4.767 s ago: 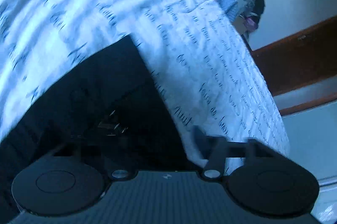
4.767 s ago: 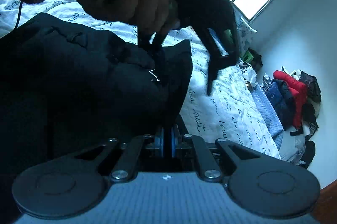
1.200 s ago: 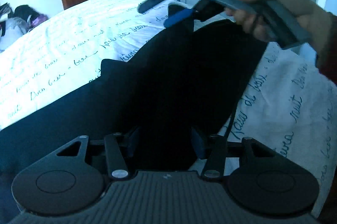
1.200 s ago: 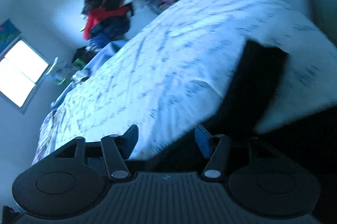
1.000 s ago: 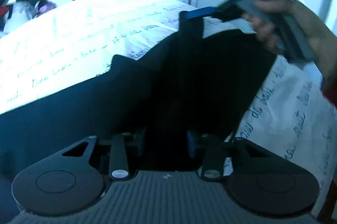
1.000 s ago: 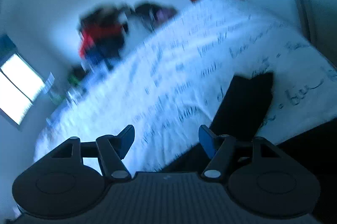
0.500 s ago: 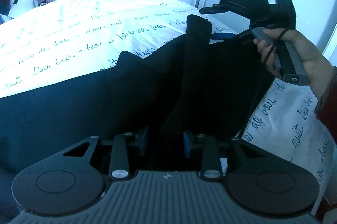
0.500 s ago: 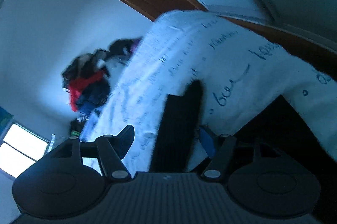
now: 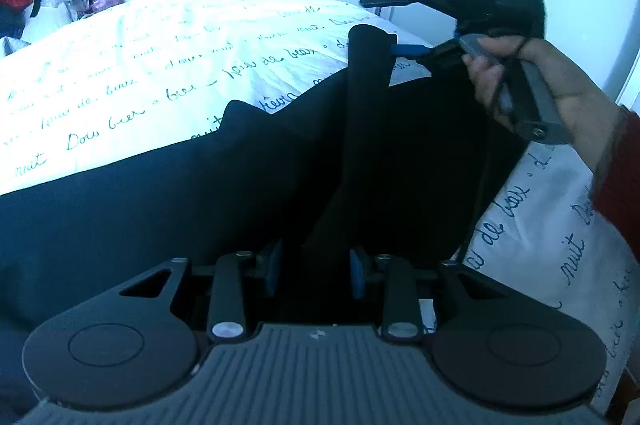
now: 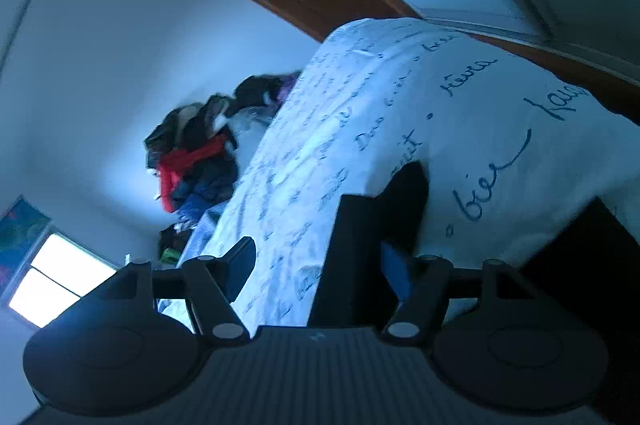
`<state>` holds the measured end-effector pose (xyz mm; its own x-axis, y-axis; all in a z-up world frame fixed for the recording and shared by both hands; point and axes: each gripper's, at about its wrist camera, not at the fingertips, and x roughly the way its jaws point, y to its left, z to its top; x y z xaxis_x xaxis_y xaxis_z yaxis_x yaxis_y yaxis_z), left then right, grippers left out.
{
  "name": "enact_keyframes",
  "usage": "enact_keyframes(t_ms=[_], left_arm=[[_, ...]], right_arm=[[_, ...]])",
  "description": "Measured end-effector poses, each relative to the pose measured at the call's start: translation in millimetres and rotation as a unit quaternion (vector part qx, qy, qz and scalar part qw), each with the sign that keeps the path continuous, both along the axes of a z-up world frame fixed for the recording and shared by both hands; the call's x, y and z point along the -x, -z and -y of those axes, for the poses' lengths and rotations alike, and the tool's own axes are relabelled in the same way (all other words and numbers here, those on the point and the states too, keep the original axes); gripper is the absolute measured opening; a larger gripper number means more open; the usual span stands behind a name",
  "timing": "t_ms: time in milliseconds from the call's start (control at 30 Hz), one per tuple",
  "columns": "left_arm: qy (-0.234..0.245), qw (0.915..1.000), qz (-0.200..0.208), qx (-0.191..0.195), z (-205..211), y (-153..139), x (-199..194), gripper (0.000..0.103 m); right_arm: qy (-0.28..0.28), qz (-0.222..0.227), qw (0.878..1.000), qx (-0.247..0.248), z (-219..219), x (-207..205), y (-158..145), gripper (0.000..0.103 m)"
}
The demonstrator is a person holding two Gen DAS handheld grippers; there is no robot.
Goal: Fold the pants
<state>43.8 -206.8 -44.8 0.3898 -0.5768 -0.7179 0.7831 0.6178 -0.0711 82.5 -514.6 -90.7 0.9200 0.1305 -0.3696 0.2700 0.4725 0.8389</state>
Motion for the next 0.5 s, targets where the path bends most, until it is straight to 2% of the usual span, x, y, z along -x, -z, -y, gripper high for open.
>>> enact_keyframes(t_ms=[33, 67, 133, 267, 333, 400, 500], left_arm=[[-0.001, 1.0, 0.001, -0.001, 1, 0, 1, 0.038], [-0.002, 1.0, 0.003, -0.003, 2, -1, 1, 0.038], [-0.004, 1.0, 0.005, -0.006, 4, -1, 3, 0.038], [-0.003, 0.9999, 0.008, -0.008, 5, -3, 7, 0.033], [-0.011, 0.9999, 0.009, -0.007, 4, -4, 8, 0.025], [-0.018, 0.9998, 0.007, -0.004, 2, -5, 7, 0.02], [-0.024, 0.9997, 0.001, 0.005, -3, -7, 7, 0.018]], right_arm=[[0.001, -0.003, 1.0, 0.003, 1, -4, 1, 0.063], [0.002, -0.01, 1.0, 0.01, 0, -7, 1, 0.042], [0.007, -0.04, 0.999, 0.032, -1, -14, 2, 0.01], [0.018, -0.036, 0.997, 0.071, -8, -3, -4, 0.007], [0.026, -0.034, 0.993, 0.112, -14, 8, -17, 0.007], [0.034, -0.031, 0.987, 0.155, -20, 22, -33, 0.007], [0.046, -0.03, 0.974, 0.221, -31, 47, -55, 0.007]])
